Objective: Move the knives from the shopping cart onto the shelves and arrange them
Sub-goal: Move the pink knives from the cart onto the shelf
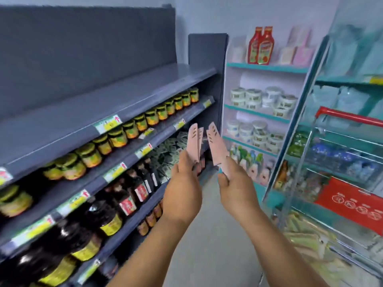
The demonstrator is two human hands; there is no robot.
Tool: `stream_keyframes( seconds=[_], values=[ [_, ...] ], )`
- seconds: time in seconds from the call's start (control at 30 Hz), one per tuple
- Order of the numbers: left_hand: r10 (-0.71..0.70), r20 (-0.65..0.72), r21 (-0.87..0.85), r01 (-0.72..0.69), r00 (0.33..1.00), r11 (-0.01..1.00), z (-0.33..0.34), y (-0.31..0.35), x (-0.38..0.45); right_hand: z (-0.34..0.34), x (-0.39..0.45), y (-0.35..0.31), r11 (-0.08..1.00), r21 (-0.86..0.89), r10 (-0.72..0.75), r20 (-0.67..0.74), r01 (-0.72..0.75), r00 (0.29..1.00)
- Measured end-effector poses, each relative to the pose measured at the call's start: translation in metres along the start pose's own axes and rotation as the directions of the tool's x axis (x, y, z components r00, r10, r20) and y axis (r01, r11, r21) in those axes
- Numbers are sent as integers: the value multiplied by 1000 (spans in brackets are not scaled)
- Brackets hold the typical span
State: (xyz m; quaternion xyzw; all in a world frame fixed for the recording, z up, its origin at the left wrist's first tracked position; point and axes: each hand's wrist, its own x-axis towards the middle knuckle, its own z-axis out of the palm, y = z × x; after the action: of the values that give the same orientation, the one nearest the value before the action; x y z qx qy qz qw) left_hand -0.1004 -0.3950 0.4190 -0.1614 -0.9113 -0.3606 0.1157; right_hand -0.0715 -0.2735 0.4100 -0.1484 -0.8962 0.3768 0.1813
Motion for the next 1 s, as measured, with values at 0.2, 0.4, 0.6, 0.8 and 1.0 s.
stream_keyframes(
  seconds=[0.2,0.4,0.6,0.8,1.0],
  values=[
    [-22,-196,24,27,980,999,-110,-58,13,58,7,-120,985,22,-173,79,172,982],
    [-144,-303,49,166,942,985,-187,-112,24,107,11,-207,952,38,-306,193,305,932],
    [-294,-383,64,343,876,937,-242,-157,43,161,29,-272,910,43,-405,296,412,865],
    [-435,-449,128,538,780,833,-283,-216,70,220,56,-328,866,47,-475,383,497,792],
    [-642,-442,88,743,626,664,-307,-273,112,289,91,-374,857,24,-446,534,514,718]
  ],
)
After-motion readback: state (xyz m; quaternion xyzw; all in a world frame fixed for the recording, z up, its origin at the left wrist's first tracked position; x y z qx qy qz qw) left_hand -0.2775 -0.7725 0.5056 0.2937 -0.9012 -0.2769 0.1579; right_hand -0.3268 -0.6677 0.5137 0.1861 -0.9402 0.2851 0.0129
